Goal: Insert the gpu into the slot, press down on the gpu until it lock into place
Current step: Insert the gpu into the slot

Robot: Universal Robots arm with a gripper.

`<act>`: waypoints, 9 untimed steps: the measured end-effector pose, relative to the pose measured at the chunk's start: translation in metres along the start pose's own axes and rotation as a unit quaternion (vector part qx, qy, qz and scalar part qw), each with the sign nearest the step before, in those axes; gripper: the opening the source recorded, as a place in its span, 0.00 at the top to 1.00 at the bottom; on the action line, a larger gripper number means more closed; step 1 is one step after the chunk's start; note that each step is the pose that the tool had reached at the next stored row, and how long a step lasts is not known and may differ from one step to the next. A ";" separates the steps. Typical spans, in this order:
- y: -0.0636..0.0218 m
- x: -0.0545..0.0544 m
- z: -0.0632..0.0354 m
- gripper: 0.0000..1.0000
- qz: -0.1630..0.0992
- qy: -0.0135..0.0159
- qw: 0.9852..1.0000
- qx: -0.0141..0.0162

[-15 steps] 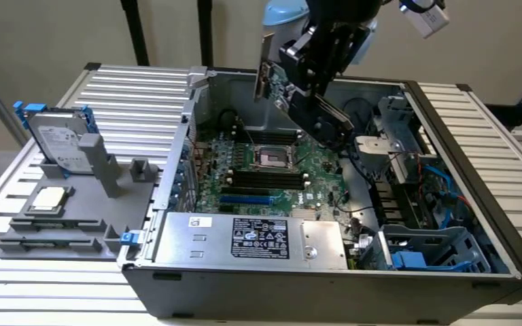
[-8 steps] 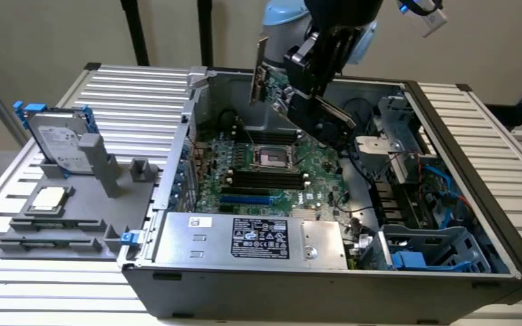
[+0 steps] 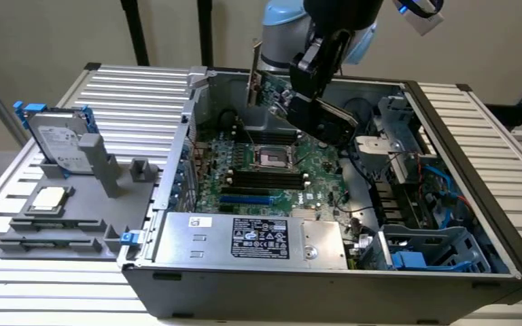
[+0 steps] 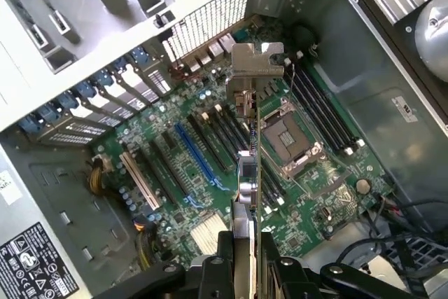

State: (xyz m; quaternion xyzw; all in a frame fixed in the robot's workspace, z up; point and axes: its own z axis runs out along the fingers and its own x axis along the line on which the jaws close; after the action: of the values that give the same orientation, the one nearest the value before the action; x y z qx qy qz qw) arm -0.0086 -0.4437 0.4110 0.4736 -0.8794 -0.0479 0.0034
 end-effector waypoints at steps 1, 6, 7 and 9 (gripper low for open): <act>0.0000 0.000 0.0005 0.74 -0.008 0.000 1.000 0.000; -0.0003 0.000 0.0029 0.74 -0.051 -0.003 0.999 -0.001; -0.0003 0.000 0.0035 0.74 -0.060 -0.003 0.998 -0.002; -0.0004 0.000 0.0044 0.74 -0.076 -0.004 0.997 -0.002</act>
State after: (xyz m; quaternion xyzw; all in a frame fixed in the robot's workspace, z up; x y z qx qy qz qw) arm -0.0085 -0.4437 0.4065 0.5391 -0.8406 -0.0517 -0.0026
